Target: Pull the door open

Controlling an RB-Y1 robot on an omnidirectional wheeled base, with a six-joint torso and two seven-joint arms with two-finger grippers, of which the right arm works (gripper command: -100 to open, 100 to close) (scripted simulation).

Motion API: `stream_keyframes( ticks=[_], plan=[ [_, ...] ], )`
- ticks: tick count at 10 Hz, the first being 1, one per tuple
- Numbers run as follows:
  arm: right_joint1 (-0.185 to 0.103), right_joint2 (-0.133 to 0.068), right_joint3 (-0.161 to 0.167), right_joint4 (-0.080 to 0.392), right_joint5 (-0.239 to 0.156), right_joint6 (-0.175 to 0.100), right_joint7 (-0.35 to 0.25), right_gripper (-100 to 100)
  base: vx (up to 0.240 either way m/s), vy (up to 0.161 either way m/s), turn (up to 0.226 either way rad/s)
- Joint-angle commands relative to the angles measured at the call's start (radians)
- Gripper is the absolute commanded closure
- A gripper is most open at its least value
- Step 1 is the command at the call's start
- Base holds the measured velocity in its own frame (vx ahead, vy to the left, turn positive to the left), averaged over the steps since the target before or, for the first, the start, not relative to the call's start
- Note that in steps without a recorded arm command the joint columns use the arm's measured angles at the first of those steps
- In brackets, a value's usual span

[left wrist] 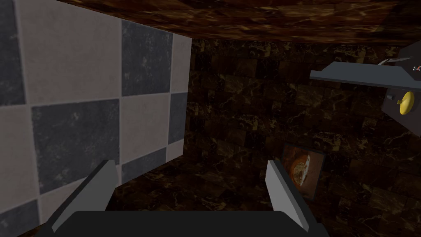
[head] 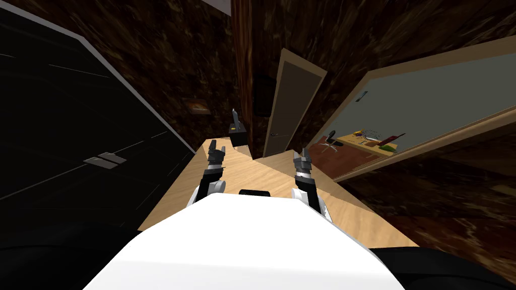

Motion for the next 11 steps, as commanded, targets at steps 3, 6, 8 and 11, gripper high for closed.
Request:
stream_keyframes(
  ticks=[3,6,8,11],
  plan=[
    [-0.026,-0.021,0.002,0.074,-0.006,-0.017,-0.003,-100,0.125,-0.051,0.084],
    [-0.053,-0.040,0.003,0.150,-0.012,-0.035,-0.007,-100,0.175,-0.067,0.088],
    [-0.066,-0.049,0.004,0.185,-0.015,-0.043,-0.008,-100,0.098,-0.053,0.059],
    [-0.086,-0.063,0.005,0.244,-0.020,-0.057,-0.011,-100,0.078,-0.057,0.068]
  ],
)
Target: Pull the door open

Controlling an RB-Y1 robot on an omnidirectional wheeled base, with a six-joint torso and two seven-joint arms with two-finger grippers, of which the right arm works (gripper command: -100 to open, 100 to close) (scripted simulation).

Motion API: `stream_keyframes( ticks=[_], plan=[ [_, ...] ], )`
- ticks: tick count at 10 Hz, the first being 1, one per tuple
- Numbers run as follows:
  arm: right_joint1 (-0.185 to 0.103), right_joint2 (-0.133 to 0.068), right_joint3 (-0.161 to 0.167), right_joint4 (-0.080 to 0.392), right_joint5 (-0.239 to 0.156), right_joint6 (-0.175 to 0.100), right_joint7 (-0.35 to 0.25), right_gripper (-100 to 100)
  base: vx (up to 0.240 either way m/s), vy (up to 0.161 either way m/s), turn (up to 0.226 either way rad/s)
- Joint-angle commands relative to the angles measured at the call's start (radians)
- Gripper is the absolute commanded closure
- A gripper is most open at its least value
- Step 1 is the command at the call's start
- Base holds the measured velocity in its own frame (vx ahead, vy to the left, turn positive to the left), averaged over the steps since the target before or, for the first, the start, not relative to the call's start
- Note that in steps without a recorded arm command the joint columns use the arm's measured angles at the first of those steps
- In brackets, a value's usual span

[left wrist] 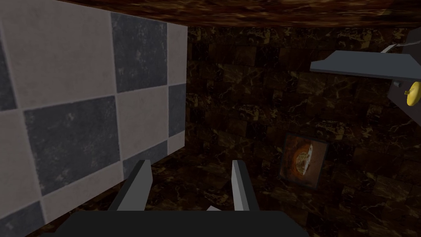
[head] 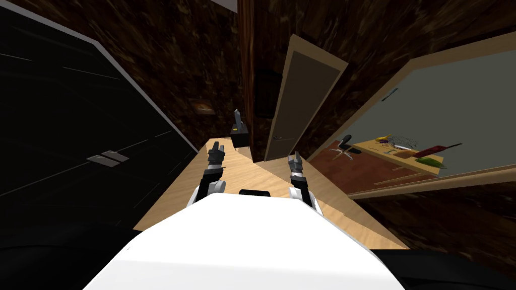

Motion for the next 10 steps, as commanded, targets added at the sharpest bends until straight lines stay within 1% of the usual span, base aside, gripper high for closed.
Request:
stream_keyframes(
  ticks=[1,10],
  plan=[
    [-0.010,-0.009,0.001,0.028,-0.003,-0.005,-0.003,-100,0.091,-0.068,0.072],
    [-0.083,-0.056,0.005,0.234,-0.020,-0.053,-0.012,-100,0.094,-0.064,0.079]
  ],
)
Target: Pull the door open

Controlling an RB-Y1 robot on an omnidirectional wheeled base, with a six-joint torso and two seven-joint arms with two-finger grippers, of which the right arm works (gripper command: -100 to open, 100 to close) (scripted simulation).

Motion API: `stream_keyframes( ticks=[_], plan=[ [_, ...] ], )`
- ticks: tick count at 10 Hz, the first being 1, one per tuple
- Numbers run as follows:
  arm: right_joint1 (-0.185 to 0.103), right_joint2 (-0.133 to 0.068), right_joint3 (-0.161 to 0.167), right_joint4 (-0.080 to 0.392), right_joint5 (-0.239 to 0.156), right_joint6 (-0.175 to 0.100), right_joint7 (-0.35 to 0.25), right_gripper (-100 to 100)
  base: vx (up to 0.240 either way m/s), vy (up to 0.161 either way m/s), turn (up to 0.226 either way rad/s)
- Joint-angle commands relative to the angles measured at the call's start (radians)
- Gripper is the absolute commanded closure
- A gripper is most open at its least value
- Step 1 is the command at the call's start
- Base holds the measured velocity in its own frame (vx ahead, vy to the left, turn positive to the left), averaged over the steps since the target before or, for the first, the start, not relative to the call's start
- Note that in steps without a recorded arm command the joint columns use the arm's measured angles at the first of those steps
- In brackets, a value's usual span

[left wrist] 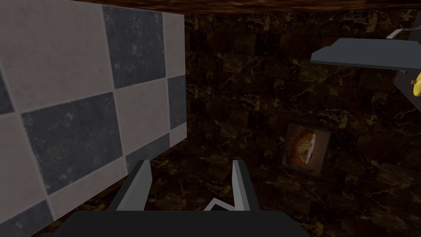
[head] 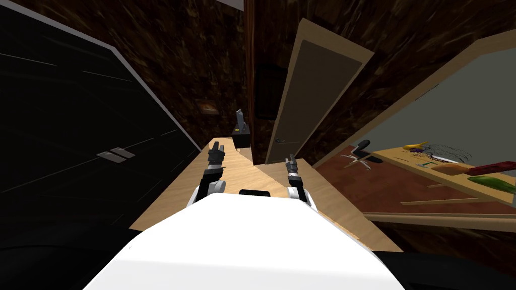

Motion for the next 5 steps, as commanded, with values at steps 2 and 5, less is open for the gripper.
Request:
stream_keyframes(
  ticks=[2,5],
  plan=[
    [-0.019,-0.015,0.001,0.060,-0.006,-0.014,-0.004,-100,0.089,-0.079,0.079],
    [-0.046,-0.032,0.003,0.135,-0.012,-0.032,-0.007,-100,0.084,-0.078,0.093]
  ],
)
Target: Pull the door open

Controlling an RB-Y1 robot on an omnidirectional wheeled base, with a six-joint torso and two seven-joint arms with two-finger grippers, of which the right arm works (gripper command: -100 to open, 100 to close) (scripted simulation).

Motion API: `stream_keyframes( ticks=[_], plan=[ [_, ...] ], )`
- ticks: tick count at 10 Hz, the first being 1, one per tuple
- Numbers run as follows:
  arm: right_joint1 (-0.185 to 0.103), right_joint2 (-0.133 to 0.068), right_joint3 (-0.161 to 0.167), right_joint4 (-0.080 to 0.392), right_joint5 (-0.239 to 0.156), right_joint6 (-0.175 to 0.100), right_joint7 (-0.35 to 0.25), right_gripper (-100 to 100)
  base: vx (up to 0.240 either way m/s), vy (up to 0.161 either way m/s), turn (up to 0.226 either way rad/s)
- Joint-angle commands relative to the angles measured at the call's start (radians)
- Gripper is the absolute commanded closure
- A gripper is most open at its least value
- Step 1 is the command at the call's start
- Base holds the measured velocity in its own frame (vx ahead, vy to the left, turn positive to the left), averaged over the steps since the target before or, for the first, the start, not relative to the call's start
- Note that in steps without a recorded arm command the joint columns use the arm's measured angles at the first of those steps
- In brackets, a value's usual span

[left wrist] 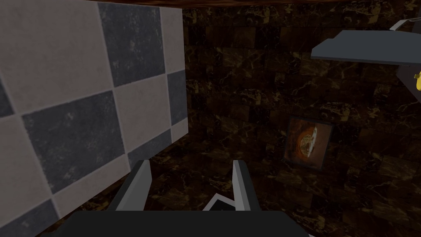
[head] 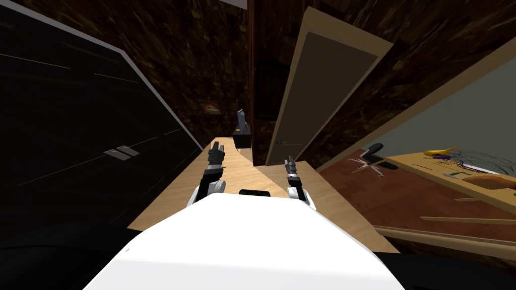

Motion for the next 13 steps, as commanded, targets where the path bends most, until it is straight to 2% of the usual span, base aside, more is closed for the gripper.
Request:
stream_keyframes(
  ticks=[1,2,13],
  plan=[
    [-0.016,-0.007,0.002,0.044,-0.002,-0.011,0.000,-100,0.084,-0.076,0.069],
    [-0.016,-0.007,0.002,0.044,-0.002,-0.011,0.000,-100,0.058,-0.062,0.036],
    [-0.112,-0.065,0.007,0.314,-0.024,-0.074,-0.012,-100,0.074,-0.082,0.083]
  ],
)
